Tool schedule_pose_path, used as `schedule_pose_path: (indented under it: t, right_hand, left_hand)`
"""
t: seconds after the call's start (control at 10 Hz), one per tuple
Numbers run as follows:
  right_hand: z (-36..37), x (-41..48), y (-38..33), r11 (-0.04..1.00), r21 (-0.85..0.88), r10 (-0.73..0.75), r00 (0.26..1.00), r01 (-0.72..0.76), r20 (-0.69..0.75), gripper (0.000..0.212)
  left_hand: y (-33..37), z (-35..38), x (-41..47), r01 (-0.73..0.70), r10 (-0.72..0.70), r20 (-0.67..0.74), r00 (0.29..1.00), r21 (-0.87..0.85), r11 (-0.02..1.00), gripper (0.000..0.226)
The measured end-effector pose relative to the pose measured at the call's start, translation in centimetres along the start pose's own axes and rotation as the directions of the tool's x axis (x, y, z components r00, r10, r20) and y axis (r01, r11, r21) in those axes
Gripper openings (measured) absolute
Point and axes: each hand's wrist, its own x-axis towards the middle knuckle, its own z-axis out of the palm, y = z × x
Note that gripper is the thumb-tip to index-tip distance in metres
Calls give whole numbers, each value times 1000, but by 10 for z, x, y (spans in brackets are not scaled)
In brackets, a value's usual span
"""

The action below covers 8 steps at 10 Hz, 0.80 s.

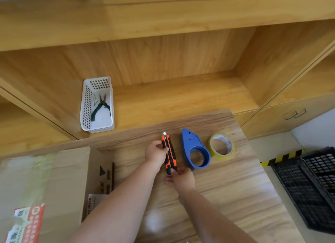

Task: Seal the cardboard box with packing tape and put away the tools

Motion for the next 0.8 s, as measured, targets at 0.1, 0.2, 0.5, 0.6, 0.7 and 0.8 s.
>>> schedule_pose_path:
  t: [0.1, 0.2, 0.5, 0.6, 0.7, 0.8]
  right_hand:
    - [0, 3, 3, 1000, -28, 2, 1000, -2, 10, 12]
    - [-1, 2, 2, 999, -51, -4, 1000, 3, -5, 12]
    - [-9, -3, -1, 997, -77, 23, 1000, -23, -2, 7]
    - [-9, -7, 0, 997, -66, 30, 999, -29, 15, 16]
    - [-10, -20, -3, 998, -56, 36, 999, -34, 28, 22]
    - [-13, -36, -7, 999, -53, 12, 1000, -11, 28, 20]
  left_hand:
    - [-4, 1, 4, -29, 31, -14, 999, 91, 995, 28]
    - [-5, 2, 3, -33, 36, -24, 999, 114, 993, 27]
    - [-15, 0, -6, -24, 23, 15, 1000, 134, 991, 28]
    - [-15, -5, -14, -30, 26, 33, 999, 120, 992, 30]
    - [-9, -17, -27, -64, 57, 49, 997, 161, 985, 34]
    - [-2, -32, -41, -57, 52, 48, 997, 108, 992, 33]
